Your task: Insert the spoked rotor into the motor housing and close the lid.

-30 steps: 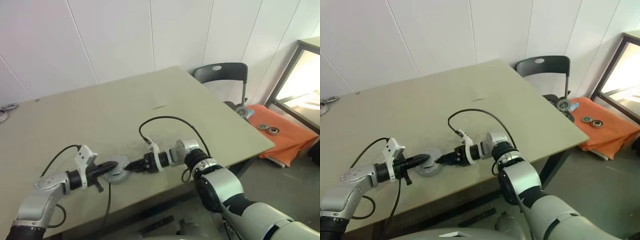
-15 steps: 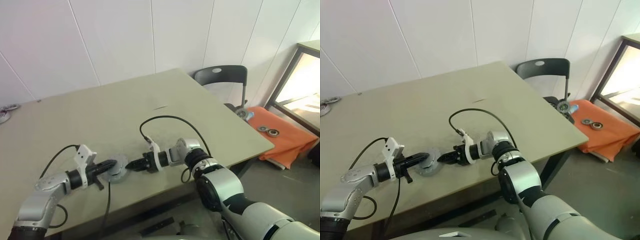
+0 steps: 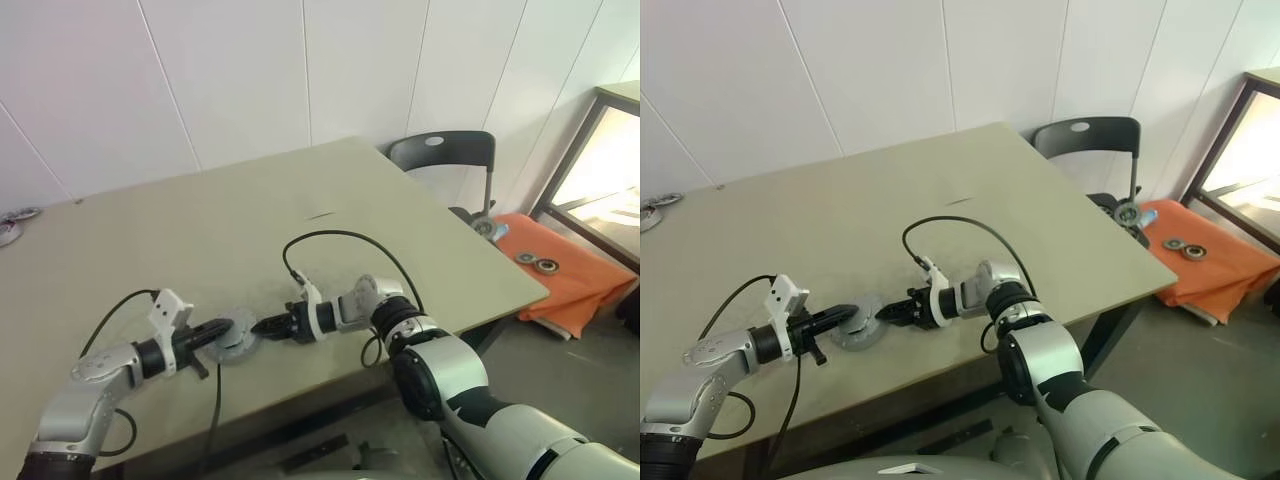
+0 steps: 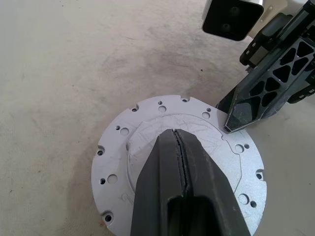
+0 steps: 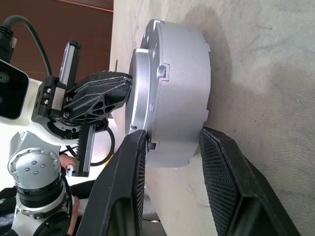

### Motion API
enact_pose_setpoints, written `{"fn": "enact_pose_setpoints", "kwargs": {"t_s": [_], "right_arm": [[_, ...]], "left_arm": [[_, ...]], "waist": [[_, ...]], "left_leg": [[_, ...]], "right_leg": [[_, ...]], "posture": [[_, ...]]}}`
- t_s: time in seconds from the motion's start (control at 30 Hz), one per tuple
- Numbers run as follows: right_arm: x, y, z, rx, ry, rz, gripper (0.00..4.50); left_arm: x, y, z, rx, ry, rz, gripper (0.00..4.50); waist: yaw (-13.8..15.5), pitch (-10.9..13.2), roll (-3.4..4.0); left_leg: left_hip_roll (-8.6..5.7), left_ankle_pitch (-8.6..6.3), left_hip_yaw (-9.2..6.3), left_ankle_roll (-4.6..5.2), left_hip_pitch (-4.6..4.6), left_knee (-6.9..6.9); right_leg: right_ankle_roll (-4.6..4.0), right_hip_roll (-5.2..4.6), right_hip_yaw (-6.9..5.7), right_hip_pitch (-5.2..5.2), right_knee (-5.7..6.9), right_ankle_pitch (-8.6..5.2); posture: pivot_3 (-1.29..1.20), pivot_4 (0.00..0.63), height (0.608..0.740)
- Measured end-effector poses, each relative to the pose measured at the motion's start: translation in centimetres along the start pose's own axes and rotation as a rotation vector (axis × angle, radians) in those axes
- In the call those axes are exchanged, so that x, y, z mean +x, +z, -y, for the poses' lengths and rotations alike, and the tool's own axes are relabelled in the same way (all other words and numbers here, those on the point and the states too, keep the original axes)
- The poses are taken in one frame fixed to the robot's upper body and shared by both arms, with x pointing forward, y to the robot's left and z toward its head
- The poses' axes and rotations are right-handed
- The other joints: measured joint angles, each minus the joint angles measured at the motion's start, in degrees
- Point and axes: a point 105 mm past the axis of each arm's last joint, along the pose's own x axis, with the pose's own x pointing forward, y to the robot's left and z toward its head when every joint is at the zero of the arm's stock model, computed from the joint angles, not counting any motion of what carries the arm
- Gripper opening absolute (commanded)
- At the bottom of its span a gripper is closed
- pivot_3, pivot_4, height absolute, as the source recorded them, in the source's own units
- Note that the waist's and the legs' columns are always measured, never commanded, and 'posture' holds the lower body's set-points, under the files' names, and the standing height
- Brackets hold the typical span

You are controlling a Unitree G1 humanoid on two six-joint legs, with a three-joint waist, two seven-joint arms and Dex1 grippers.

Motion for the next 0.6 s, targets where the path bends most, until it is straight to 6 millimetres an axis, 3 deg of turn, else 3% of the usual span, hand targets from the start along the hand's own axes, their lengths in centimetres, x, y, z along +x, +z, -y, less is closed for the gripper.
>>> {"fn": "enact_pose_setpoints", "kwargs": {"t_s": [0.6], "right_arm": [[0.04,0.11,-0.12,-0.020,0.007,0.001,1.34]], "left_arm": [[-0.14,0.00,-0.09,0.001,0.012,0.001,0.00]], "waist": [[0.00,0.01,-0.02]], "left_leg": [[0.00,-0.01,-0.05,-0.02,0.00,0.00]], "right_leg": [[-0.01,0.00,-0.01,-0.05,0.00,-0.01]], "posture": [[0.00,0.000,0.740]]}}
